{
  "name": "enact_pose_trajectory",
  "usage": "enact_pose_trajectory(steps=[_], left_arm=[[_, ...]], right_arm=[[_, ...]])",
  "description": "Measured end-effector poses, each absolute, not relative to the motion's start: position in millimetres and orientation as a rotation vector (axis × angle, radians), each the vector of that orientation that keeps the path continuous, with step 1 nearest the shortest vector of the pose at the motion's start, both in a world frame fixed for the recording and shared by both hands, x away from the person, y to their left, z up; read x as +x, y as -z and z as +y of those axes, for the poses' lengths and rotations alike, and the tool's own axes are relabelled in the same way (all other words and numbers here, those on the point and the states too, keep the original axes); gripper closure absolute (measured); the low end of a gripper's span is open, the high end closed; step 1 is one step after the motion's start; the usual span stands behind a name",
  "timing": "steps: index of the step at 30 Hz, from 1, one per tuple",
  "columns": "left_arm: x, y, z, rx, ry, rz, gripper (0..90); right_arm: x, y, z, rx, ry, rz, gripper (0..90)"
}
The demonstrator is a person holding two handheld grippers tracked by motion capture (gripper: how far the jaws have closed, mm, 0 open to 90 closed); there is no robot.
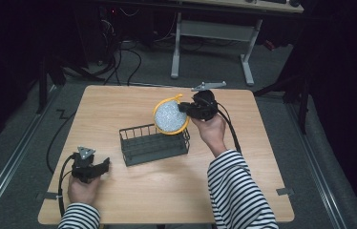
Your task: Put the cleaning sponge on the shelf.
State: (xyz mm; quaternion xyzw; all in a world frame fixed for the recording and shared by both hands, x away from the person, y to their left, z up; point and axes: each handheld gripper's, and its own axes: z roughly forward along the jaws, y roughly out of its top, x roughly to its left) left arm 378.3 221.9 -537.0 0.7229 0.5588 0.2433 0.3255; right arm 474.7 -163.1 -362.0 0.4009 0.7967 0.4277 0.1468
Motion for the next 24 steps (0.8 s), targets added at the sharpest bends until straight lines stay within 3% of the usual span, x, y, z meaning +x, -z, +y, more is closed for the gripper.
enact_pose_trajectory(steps=[24], left_arm=[[378, 537, 222, 1.896, -0.635, 1.46, 30.5]], right_arm=[[488, 404, -143, 1.177, -1.212, 2.325, 82.0]])
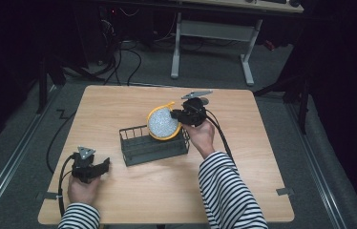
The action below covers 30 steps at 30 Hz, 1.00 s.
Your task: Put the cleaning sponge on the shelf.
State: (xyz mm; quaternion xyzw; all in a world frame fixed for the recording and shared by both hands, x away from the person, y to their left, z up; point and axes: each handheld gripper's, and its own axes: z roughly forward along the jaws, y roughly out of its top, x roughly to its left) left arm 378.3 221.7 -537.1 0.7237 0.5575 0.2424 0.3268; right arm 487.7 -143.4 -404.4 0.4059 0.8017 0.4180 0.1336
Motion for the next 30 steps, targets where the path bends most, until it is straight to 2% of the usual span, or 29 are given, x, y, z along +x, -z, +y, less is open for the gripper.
enact_pose_trajectory(steps=[30], left_arm=[[378, 537, 222, 1.896, -0.636, 1.46, 30.5]], right_arm=[[473, 426, -145, 1.118, -1.09, 2.433, 81.1]])
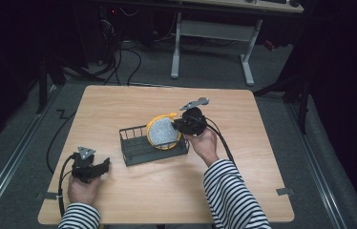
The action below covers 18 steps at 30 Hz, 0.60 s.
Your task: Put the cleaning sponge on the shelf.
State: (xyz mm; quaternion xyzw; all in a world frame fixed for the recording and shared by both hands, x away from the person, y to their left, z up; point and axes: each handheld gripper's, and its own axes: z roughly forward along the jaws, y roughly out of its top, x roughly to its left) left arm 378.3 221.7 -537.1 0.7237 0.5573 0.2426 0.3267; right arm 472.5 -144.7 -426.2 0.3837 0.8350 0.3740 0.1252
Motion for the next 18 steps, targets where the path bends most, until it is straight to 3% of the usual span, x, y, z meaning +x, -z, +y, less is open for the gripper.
enact_pose_trajectory(steps=[5, 8, 12, 18], left_arm=[[378, 537, 222, 1.896, -0.635, 1.46, 30.5], [378, 537, 222, 1.896, -0.636, 1.46, 30.5], [378, 537, 222, 1.896, -0.635, 1.46, 30.5], [378, 537, 222, 1.896, -0.635, 1.46, 30.5]], right_arm=[[470, 428, -145, 1.124, -1.087, 2.439, 78.5], [470, 427, -147, 1.148, -1.095, 2.446, 62.9], [465, 423, -151, 1.155, -1.116, 2.405, 50.7], [457, 414, -166, 1.169, -1.148, 2.363, 47.9]])
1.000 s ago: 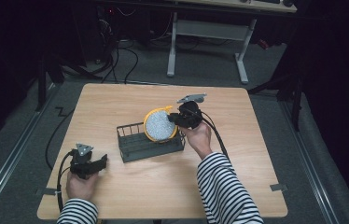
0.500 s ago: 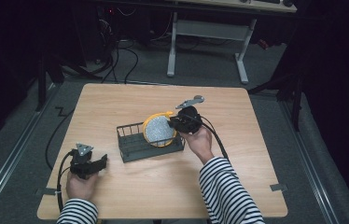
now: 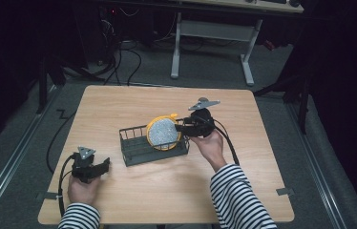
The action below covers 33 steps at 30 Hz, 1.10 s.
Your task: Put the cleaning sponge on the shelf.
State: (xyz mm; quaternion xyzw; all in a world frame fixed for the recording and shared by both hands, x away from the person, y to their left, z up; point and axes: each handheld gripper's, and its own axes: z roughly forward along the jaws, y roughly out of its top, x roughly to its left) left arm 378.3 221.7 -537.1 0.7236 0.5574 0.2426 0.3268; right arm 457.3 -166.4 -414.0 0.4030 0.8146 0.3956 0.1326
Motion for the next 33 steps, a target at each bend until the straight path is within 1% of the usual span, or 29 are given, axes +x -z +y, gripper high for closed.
enact_pose_trajectory(steps=[7, 23, 29, 33], left_arm=[[378, 537, 222, 1.896, -0.635, 1.46, 30.5], [378, 537, 222, 1.895, -0.636, 1.46, 30.6], [378, 537, 222, 1.896, -0.636, 1.46, 30.6], [378, 537, 222, 1.895, -0.636, 1.461, 30.6]], right_arm=[[444, 405, -194, 1.222, -1.189, 2.292, 49.6], [406, 415, -261, 1.359, -1.194, 2.176, 50.1], [391, 409, -269, 1.325, -1.181, 2.155, 50.4], [381, 414, -275, 1.339, -1.186, 2.138, 51.0]])
